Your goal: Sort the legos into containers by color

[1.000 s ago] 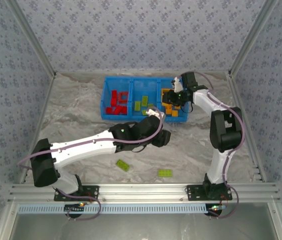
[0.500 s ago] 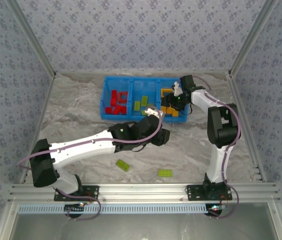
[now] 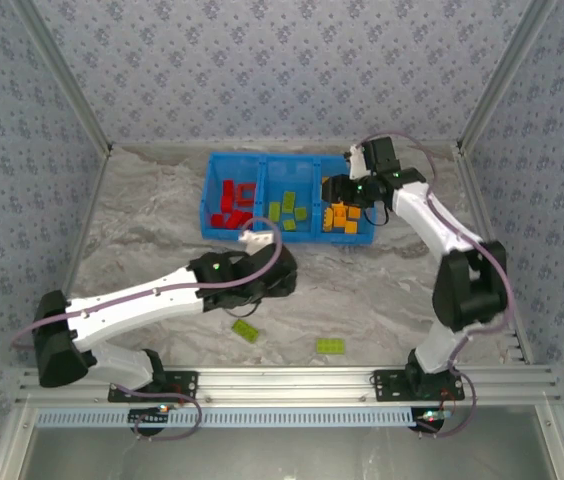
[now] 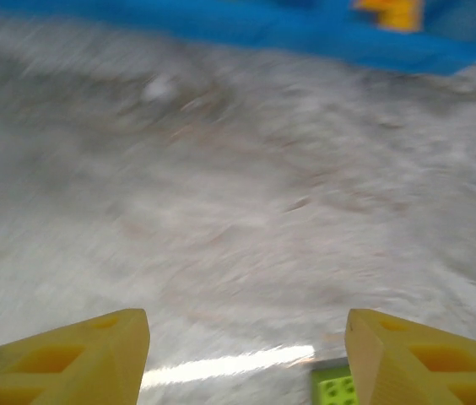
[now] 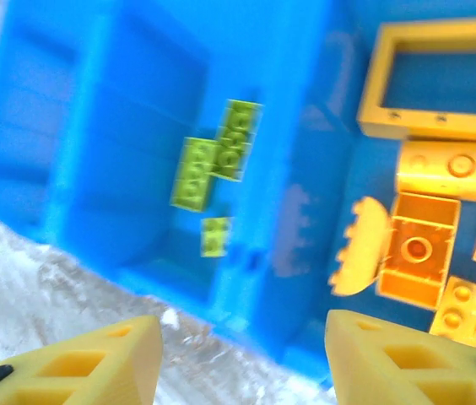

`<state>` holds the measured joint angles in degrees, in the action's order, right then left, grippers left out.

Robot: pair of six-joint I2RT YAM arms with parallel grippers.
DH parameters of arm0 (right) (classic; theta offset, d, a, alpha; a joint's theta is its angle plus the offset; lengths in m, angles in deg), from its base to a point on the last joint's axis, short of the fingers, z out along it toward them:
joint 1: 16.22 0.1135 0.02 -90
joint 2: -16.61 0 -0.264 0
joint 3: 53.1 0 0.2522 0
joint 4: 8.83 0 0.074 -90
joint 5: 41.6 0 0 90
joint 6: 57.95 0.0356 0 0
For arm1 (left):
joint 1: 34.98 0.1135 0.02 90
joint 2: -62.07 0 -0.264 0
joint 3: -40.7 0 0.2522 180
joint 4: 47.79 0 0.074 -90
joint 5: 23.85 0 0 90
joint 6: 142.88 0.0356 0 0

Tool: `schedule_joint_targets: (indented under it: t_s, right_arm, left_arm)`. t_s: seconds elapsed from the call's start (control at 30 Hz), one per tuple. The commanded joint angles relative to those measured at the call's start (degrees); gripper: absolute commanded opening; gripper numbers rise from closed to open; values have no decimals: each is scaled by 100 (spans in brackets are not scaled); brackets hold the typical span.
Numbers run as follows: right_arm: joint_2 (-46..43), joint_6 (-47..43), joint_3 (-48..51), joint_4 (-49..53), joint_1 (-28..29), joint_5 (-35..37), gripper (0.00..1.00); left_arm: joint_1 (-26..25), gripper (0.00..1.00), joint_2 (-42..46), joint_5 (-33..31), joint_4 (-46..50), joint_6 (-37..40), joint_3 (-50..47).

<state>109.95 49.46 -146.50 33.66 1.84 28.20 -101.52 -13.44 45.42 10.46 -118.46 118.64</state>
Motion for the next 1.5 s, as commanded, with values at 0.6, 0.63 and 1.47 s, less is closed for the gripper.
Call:
schedule_joint_targets:
  t_s: [0.6,0.63,1.47]
  right_arm:
    - [-4407,52,3771,-434,5819,3377,61]
    - [-4434,67,3739,-363,5915,3472,61]
    - [-4515,432,3352,54,6078,4468,61]
  left_arm:
    - [368,75,-193,1740,-1051,-4791,-2298]
    - [380,74,-233,1756,-1084,-4805,-2317]
    - [881,27,-251,558,-397,-2676,-1250]
